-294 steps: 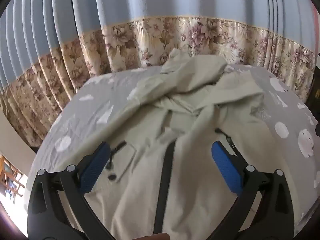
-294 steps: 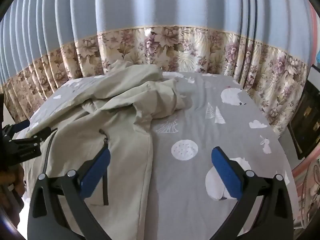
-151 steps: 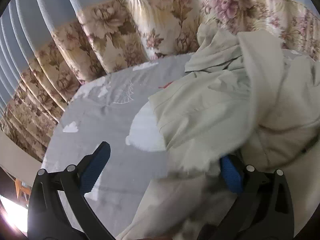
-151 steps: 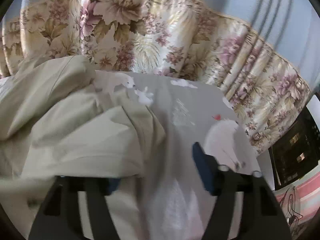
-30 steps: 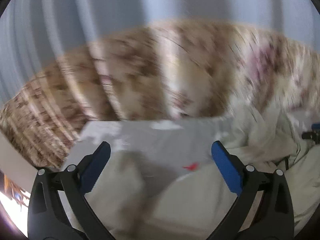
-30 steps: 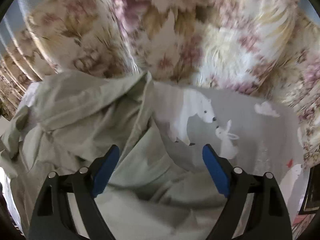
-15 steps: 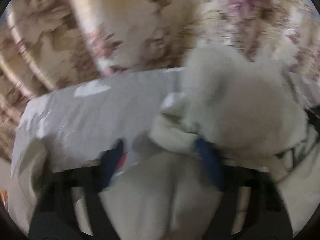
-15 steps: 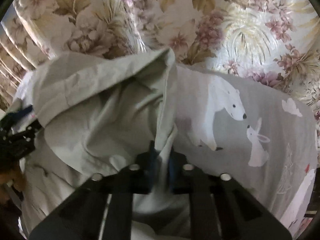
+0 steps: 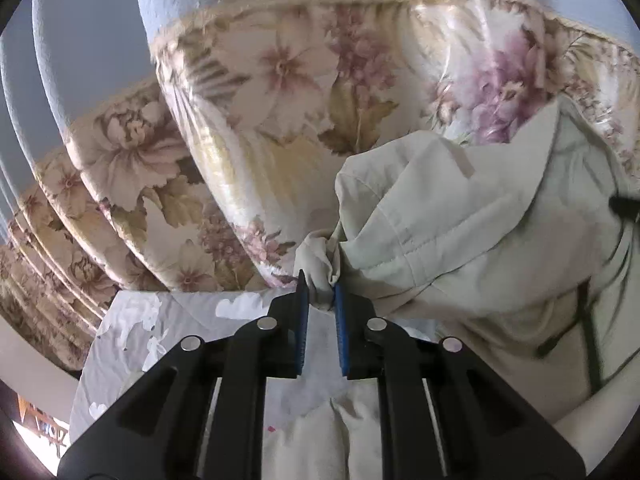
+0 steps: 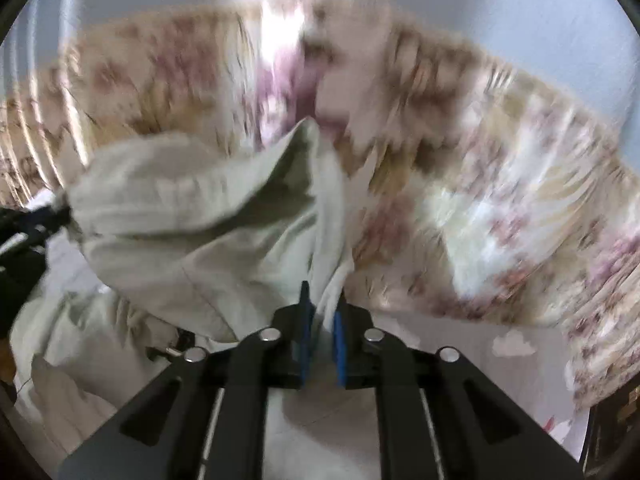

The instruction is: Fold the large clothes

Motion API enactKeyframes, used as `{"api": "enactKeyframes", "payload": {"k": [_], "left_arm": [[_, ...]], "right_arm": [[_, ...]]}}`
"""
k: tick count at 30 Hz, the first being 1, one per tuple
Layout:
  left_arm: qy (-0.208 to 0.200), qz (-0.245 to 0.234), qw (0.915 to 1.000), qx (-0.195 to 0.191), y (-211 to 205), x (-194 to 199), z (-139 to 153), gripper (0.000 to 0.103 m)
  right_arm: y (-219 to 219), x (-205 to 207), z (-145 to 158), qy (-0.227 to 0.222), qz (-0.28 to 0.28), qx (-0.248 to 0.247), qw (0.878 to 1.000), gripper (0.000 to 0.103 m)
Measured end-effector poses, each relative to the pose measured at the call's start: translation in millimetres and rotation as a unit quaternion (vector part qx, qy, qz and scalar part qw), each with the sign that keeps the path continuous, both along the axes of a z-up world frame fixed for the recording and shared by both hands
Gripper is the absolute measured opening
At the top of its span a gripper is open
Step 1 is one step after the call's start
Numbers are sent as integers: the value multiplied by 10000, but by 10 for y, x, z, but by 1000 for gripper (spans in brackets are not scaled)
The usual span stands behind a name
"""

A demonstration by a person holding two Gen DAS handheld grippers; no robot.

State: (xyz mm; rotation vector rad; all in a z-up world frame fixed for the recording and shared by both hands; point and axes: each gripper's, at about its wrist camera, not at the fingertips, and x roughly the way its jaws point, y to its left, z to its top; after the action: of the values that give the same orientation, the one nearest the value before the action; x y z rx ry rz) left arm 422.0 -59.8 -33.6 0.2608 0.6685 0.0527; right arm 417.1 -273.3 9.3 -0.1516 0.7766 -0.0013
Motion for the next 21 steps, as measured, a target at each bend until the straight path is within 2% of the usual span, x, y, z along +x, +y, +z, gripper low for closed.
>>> {"api": "enactKeyframes", "payload": {"k": [2,4,5,6,7,8,9,10,12,14,16,18,21], "left_arm": [[127,4,9999,-49,45,-8,-78,14],[241,-34,9994,-243,130,-116,-93,28],[276,-25,9990,-340,192,-186,-63,28],[261,-49,9984,-503,272,-315,-4,40],[249,-85,9979,-594,318,-432,44,61],[216,-172,9973,-686,367,-635,120,69],[192,-246,9967,-744,373,-773,152,75],[194,-339,9962,-781,367,-905,176,76],[424,-606,9938,-836,293,-1145,143,85],[731,-746,9906,-887,207,-1241,44,85],[986,-798,9889,-768,92,-1287,-136,84],[1317,-831,9839,-871,-6,-1276,-316,82],[1660,-904,9766,-1023,-155,-1277,-537,77]], "right_arm": [[-55,15,-67,165,-207,185,9995,61],[-107,-168,29,-43,-219,544,9983,70],[-151,-309,120,-119,-195,703,9973,73],[-186,-417,185,-162,-167,757,9969,73],[-229,-575,255,-259,-145,801,9963,77],[-325,-788,332,-376,-138,802,9960,81],[-413,-967,377,-429,-168,740,9962,81],[-514,-1114,412,-471,-227,694,9962,82],[-786,-1395,396,-522,-462,602,9958,84],[-1103,-1637,251,-358,-793,578,9945,84],[-1352,-1750,110,-198,-1110,554,9921,85],[-1534,-1866,-97,40,-1409,518,9887,84],[-1659,-1905,-319,302,-1396,950,9852,84]]}}
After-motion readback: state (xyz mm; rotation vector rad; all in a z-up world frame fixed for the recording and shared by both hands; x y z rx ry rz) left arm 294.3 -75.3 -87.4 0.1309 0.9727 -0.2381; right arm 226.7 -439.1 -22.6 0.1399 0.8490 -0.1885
